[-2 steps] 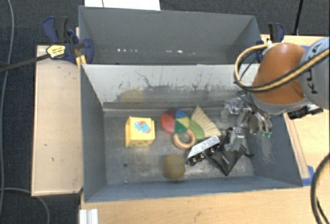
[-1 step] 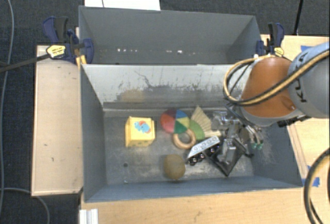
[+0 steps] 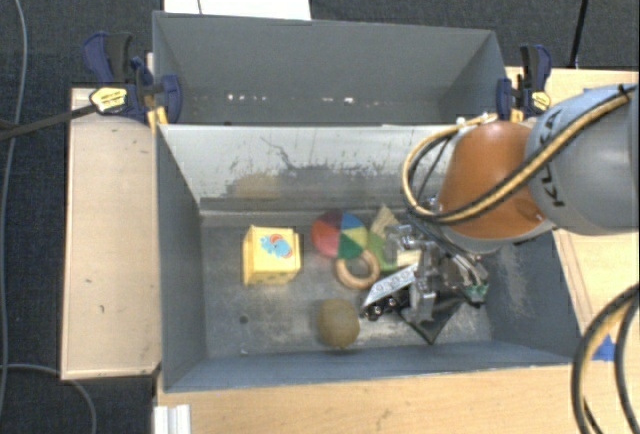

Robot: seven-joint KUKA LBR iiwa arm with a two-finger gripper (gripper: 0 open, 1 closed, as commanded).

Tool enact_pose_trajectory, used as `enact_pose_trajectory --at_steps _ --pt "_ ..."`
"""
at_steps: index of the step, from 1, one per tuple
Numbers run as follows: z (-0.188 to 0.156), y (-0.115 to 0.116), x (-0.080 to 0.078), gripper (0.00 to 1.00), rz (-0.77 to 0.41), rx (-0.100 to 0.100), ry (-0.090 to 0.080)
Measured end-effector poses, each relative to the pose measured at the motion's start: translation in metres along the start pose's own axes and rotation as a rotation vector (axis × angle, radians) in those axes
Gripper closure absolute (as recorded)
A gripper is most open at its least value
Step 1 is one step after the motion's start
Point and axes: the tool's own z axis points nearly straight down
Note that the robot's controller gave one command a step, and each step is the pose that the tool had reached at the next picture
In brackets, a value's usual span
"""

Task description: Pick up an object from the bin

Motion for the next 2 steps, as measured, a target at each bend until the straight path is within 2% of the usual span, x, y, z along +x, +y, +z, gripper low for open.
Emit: enact_pose_trajectory --at_steps 1,2 --pt "0.0024 0.0220 -0.0030 1.00 -0.278 -0.001 -0.003" --pt "0.0024 0.0220 -0.0030 1.00 -0.278 -0.001 -0.003"
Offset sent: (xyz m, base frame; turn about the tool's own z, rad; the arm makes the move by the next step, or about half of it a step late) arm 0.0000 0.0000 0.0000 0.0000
